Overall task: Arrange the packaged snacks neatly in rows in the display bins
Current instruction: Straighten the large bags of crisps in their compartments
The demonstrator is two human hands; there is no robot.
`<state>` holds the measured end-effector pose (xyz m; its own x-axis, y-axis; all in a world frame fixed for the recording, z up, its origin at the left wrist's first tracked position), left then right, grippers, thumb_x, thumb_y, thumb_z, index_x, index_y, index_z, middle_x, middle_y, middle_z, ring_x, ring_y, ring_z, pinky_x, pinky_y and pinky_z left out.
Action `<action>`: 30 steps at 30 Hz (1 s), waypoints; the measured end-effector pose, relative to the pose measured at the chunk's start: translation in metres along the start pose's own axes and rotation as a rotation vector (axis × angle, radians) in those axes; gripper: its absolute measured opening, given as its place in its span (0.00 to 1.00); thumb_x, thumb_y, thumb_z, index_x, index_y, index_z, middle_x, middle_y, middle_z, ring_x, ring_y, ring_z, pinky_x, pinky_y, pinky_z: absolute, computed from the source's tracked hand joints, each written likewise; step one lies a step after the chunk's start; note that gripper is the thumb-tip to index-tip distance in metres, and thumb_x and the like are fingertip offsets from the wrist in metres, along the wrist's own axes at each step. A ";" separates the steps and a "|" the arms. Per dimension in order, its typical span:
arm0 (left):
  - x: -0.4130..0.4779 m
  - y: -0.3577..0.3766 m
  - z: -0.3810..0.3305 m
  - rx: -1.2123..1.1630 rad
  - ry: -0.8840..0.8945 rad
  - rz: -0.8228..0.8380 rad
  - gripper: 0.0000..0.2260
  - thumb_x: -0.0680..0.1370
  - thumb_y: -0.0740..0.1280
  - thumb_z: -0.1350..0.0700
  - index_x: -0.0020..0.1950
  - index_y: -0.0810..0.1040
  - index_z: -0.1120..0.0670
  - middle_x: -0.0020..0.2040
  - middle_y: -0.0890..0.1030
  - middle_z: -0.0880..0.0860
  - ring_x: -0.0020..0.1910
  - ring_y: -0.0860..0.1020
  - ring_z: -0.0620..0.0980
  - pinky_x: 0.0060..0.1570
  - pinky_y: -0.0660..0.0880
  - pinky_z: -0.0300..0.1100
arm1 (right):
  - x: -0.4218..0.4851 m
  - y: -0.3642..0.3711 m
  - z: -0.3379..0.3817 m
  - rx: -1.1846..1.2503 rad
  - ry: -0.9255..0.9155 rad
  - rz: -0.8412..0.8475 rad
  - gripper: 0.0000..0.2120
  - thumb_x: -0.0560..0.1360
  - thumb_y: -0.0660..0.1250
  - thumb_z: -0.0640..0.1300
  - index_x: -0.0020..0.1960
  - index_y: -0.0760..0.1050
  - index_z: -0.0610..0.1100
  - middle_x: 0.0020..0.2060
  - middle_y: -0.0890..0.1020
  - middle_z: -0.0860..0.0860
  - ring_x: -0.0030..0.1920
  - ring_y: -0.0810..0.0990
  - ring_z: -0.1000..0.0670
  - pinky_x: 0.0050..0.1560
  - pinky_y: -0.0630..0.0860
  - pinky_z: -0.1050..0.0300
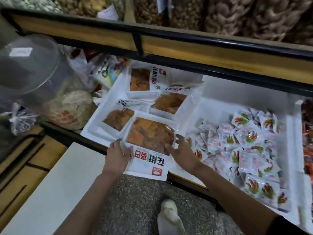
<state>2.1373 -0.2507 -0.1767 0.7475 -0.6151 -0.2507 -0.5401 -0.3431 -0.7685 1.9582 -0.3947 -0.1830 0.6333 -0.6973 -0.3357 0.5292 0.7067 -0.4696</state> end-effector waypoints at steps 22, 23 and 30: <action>0.063 -0.018 -0.042 0.072 0.350 0.032 0.06 0.82 0.56 0.51 0.47 0.68 0.51 0.39 0.73 0.45 0.38 0.74 0.48 0.34 0.61 0.40 | 0.044 -0.044 -0.009 0.051 0.209 -0.321 0.12 0.79 0.59 0.49 0.47 0.67 0.39 0.35 0.80 0.42 0.32 0.81 0.47 0.30 0.80 0.49; 0.062 -0.020 -0.045 0.064 0.376 0.034 0.08 0.82 0.54 0.50 0.46 0.68 0.51 0.38 0.72 0.45 0.37 0.73 0.47 0.32 0.61 0.39 | 0.040 -0.045 -0.010 0.078 0.216 -0.337 0.12 0.79 0.59 0.48 0.46 0.67 0.39 0.35 0.80 0.42 0.32 0.81 0.46 0.30 0.80 0.49; 0.060 -0.062 -0.075 0.004 0.554 -0.010 0.08 0.82 0.52 0.52 0.45 0.66 0.50 0.38 0.71 0.44 0.36 0.70 0.45 0.37 0.62 0.40 | -0.003 -0.045 0.032 0.155 0.135 -0.558 0.10 0.79 0.57 0.50 0.45 0.67 0.43 0.33 0.79 0.45 0.33 0.81 0.46 0.30 0.78 0.52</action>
<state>2.1865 -0.3191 -0.0995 0.4369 -0.8936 0.1025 -0.5321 -0.3487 -0.7715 1.9509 -0.4206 -0.1344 0.1632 -0.9704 -0.1781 0.8443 0.2308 -0.4836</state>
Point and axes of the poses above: each hand's wrist, its own x-axis towards the middle knuckle, its own y-axis out of the palm, z = x × y, the point moved 8 cm from there along x, towards the middle knuckle
